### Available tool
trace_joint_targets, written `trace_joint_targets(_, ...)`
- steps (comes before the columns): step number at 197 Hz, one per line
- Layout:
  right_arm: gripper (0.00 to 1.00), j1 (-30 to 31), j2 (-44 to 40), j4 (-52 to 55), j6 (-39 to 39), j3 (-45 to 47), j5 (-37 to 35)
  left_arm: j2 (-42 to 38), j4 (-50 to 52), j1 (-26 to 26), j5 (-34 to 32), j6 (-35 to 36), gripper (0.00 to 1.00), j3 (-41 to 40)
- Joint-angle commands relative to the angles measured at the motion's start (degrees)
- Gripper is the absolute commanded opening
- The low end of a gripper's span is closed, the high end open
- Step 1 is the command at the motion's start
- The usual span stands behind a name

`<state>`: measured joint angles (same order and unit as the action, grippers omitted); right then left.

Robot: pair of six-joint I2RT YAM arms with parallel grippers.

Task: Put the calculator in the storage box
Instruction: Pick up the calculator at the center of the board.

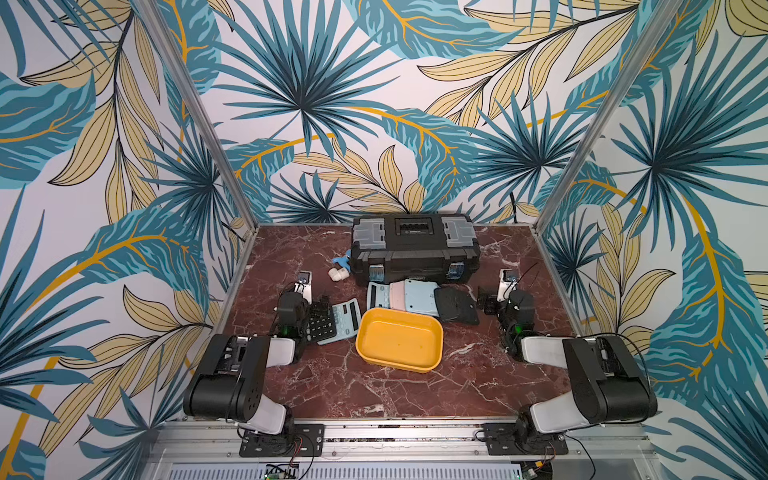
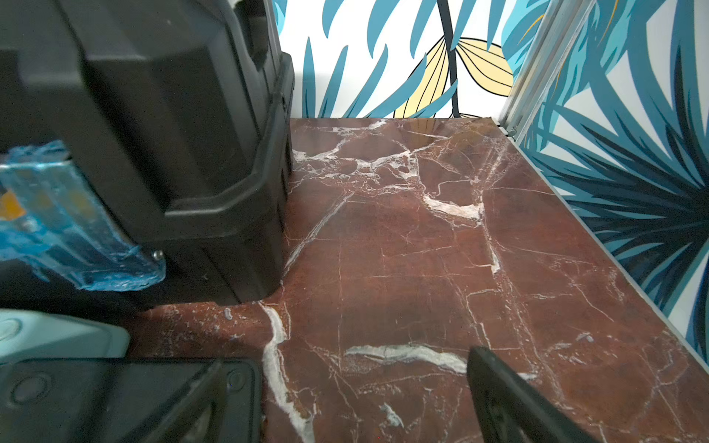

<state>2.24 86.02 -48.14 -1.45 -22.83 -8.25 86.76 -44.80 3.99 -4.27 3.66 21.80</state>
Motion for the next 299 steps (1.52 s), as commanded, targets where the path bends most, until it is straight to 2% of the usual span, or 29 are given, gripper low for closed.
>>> trace_joint_targets(1,0.99,-0.22,0.47,-0.71,0.49,-0.59,0.47,0.25,-1.59,0.21,-0.56,0.82,1.0,1.82)
trace_joint_targets(177,1.0,-0.2,0.3,-1.07,0.63,-0.31,0.36,0.26,-1.61,0.08,-0.56,0.82,1.0,1.8)
trace_joint_targets(202,1.0,-0.15,-2.6,-1.74,2.85,1.12,5.17,-2.67,-0.06,1.07,0.02,2.26,1.0,1.45)
trace_joint_targets(228,1.0,-0.13,-11.78,16.19,-0.85,-3.37,2.28,-10.74,7.35,2.27,-4.23,0.63,1.0,1.41)
trace_joint_targets(242,0.99,-0.13,-15.29,19.53,-1.64,-3.45,3.52,-15.34,13.03,2.34,-5.11,-1.15,1.0,2.35)
trace_joint_targets(264,0.99,-0.08,-22.21,22.5,-4.01,-2.35,4.46,-22.18,17.58,2.3,-3.77,-2.05,1.0,2.58)
trace_joint_targets(282,0.99,-0.09,-28.87,30.88,-8.32,-4.39,5.83,-28.05,23.01,2.37,-2.23,-4.22,1.0,3.37)
trace_joint_targets(299,0.99,-0.09,-34.81,41.24,-13.14,-7.21,8.28,-33.36,28.43,2.34,1.85,-8.98,1.0,4.27)
